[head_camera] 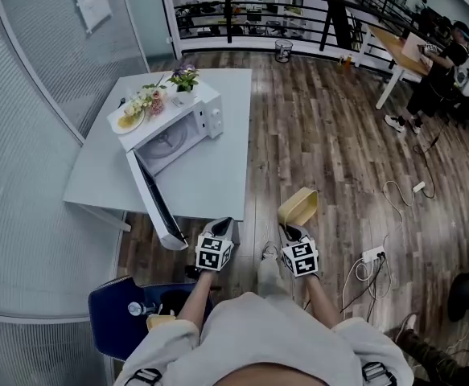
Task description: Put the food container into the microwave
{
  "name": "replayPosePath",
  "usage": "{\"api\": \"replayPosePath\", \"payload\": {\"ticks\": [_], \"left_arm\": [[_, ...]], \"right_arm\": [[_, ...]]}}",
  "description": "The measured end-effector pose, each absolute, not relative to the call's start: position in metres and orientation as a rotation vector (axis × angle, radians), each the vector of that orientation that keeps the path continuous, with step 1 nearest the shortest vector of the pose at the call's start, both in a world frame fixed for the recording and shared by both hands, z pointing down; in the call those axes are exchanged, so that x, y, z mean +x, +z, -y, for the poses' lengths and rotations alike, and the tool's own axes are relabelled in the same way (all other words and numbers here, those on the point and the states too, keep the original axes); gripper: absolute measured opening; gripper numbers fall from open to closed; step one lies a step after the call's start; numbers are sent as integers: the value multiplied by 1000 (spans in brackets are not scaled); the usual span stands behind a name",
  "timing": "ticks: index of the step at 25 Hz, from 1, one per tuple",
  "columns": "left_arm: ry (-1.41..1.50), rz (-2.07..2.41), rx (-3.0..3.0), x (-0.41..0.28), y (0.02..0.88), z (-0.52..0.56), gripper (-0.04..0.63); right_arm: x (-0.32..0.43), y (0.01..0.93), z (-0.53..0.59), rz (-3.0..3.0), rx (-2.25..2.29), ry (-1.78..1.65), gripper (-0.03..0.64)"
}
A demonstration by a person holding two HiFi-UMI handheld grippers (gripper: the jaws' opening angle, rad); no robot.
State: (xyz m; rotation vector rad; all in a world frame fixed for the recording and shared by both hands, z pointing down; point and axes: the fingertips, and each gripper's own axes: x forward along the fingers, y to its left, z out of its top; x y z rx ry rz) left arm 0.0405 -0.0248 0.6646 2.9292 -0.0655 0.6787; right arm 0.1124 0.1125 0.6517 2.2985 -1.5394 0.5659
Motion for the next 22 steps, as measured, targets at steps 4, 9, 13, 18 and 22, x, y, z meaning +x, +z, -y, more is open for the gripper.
{"api": "replayPosePath", "payload": {"ticks": [4, 9, 13, 18, 22], "left_arm": [[690, 81, 2925, 67, 665, 34, 11], [718, 91, 2911, 105, 668, 42, 11], [727, 97, 2910, 142, 666, 50, 11], [730, 109, 2907, 189, 660, 60, 11], [728, 128, 2902, 225, 657, 69, 11]], "right_arm": [[144, 650, -102, 1554, 2288, 559, 17], [186, 649, -91, 1567, 2277, 568, 17], [225, 647, -83, 1576, 2272, 570, 17], [272, 642, -75, 1584, 2266, 574, 17], [309, 640, -67, 1595, 2254, 574, 17]]}}
